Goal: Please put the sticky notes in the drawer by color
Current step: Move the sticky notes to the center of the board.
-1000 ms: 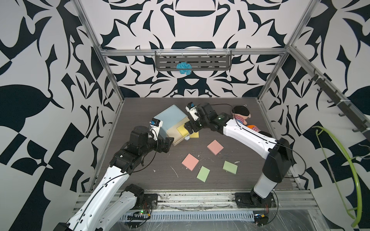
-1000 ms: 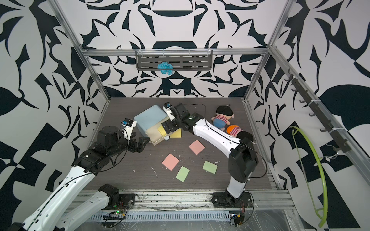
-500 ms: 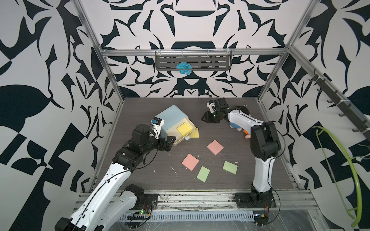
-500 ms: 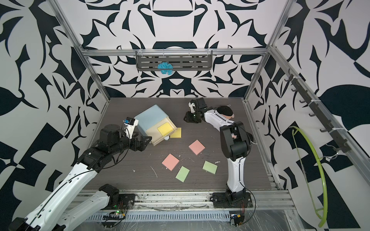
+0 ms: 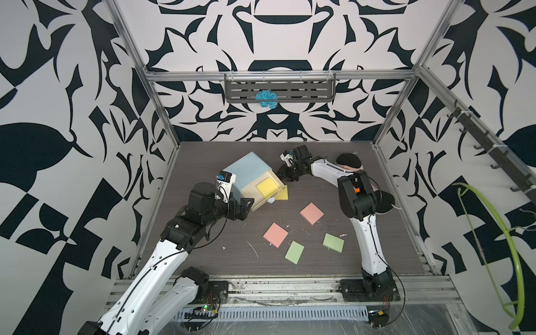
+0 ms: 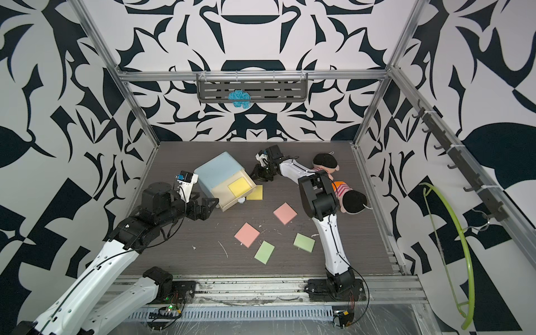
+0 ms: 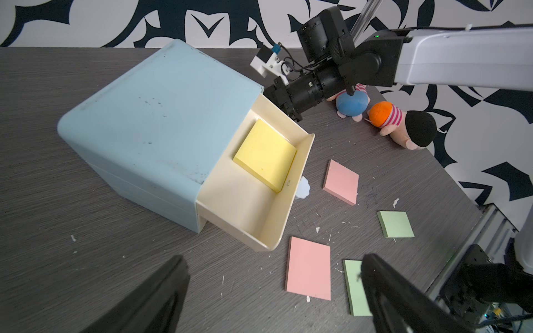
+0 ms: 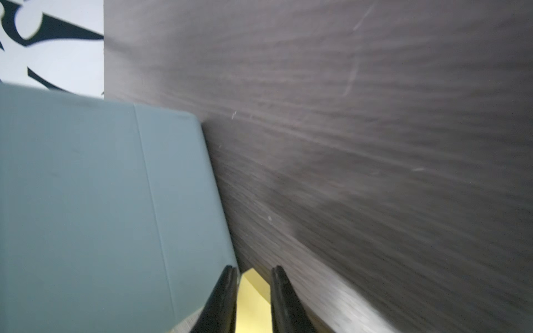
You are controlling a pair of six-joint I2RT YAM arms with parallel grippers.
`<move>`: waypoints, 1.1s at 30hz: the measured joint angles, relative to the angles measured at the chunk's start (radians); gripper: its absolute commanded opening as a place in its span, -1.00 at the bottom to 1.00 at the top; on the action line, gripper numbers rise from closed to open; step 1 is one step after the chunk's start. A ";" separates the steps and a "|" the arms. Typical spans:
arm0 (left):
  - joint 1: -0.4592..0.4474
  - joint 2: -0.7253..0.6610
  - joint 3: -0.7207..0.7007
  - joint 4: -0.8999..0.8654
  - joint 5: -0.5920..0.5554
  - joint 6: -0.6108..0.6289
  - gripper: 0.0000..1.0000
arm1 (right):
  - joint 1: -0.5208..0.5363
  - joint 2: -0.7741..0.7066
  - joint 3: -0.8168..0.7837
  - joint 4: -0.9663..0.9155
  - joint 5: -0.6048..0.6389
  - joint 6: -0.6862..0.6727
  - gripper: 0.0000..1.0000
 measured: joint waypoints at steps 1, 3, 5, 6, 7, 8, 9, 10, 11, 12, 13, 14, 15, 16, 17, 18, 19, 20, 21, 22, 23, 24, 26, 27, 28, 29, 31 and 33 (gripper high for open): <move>0.000 -0.002 -0.002 0.001 0.000 0.000 0.99 | 0.007 0.006 0.001 -0.006 -0.005 0.000 -0.54; 0.000 -0.008 -0.007 0.000 0.000 0.000 0.99 | 0.019 0.014 0.001 -0.022 -0.007 -0.002 -0.57; 0.000 -0.013 -0.016 0.000 0.000 0.000 0.99 | 0.025 0.013 -0.006 -0.035 -0.014 -0.010 -0.60; 0.000 -0.014 -0.019 -0.001 0.000 0.000 0.99 | 0.025 0.010 -0.014 -0.036 -0.015 -0.014 -0.60; 0.000 -0.014 -0.021 -0.002 0.000 0.000 0.99 | 0.025 0.001 -0.029 -0.037 -0.017 -0.020 -0.61; 0.000 -0.014 -0.021 -0.001 0.000 0.000 0.99 | 0.025 -0.011 -0.049 -0.040 -0.022 -0.025 -0.61; 0.000 -0.014 -0.022 -0.001 0.000 0.000 0.99 | 0.025 -0.024 -0.070 -0.042 -0.025 -0.028 -0.61; 0.000 -0.015 -0.023 0.000 0.000 0.000 0.99 | 0.024 -0.043 -0.099 -0.047 -0.028 -0.034 -0.61; 0.000 -0.015 -0.024 0.001 0.000 0.000 0.99 | 0.023 -0.064 -0.130 -0.051 -0.030 -0.040 -0.61; 0.000 -0.015 -0.026 0.001 0.000 -0.001 0.99 | 0.023 -0.085 -0.159 -0.052 -0.030 -0.044 -0.61; 0.000 -0.014 -0.028 0.001 0.000 -0.001 0.99 | 0.022 -0.106 -0.187 -0.054 -0.029 -0.048 -0.61; 0.000 -0.014 -0.030 0.001 0.000 -0.002 0.99 | 0.022 -0.130 -0.216 -0.057 -0.029 -0.050 -0.61; 0.000 -0.013 -0.031 0.001 0.000 -0.003 0.99 | 0.022 -0.150 -0.239 -0.056 -0.029 -0.054 -0.61; 0.000 -0.011 -0.031 0.002 0.001 -0.004 0.99 | 0.023 -0.174 -0.267 -0.058 -0.027 -0.057 -0.61; 0.000 -0.008 -0.031 0.002 0.002 -0.005 0.99 | 0.023 -0.199 -0.292 -0.058 -0.027 -0.061 -0.61; 0.000 -0.007 -0.031 0.002 0.003 -0.006 0.99 | 0.023 -0.218 -0.313 -0.056 -0.025 -0.065 -0.59; 0.000 -0.005 -0.031 0.003 0.003 -0.007 0.99 | 0.023 -0.241 -0.337 -0.055 -0.021 -0.071 -0.57; 0.000 -0.005 -0.031 0.004 0.003 -0.008 0.99 | 0.023 -0.263 -0.359 -0.057 -0.016 -0.077 -0.55; 0.000 -0.004 -0.031 0.005 0.004 -0.008 0.99 | 0.023 -0.280 -0.373 -0.057 -0.009 -0.083 -0.53; 0.000 -0.004 -0.031 0.008 0.004 -0.008 0.99 | 0.023 -0.299 -0.386 -0.058 0.002 -0.091 -0.51; 0.000 -0.004 -0.031 0.010 0.004 -0.008 0.99 | 0.023 -0.316 -0.395 -0.058 0.014 -0.100 -0.50; 0.000 -0.004 -0.031 0.010 0.005 -0.008 0.99 | 0.023 -0.330 -0.400 -0.059 0.027 -0.107 -0.46; 0.000 0.000 -0.031 0.011 0.010 -0.008 0.99 | 0.023 -0.368 -0.409 -0.056 0.074 -0.128 -0.23; 0.000 0.001 -0.031 0.012 0.011 -0.008 0.99 | 0.024 -0.389 -0.419 -0.051 0.101 -0.141 -0.10; 0.000 0.002 -0.031 0.011 0.012 -0.008 0.99 | 0.027 -0.417 -0.433 -0.045 0.133 -0.156 0.06; 0.000 0.002 -0.031 0.011 0.012 -0.008 0.99 | 0.031 -0.447 -0.452 -0.035 0.170 -0.174 0.23; 0.000 0.001 -0.031 0.011 0.012 -0.008 0.99 | 0.036 -0.500 -0.494 -0.013 0.241 -0.222 0.37; 0.000 0.000 -0.031 0.011 0.012 -0.008 0.99 | 0.047 -0.552 -0.558 0.035 0.313 -0.263 0.45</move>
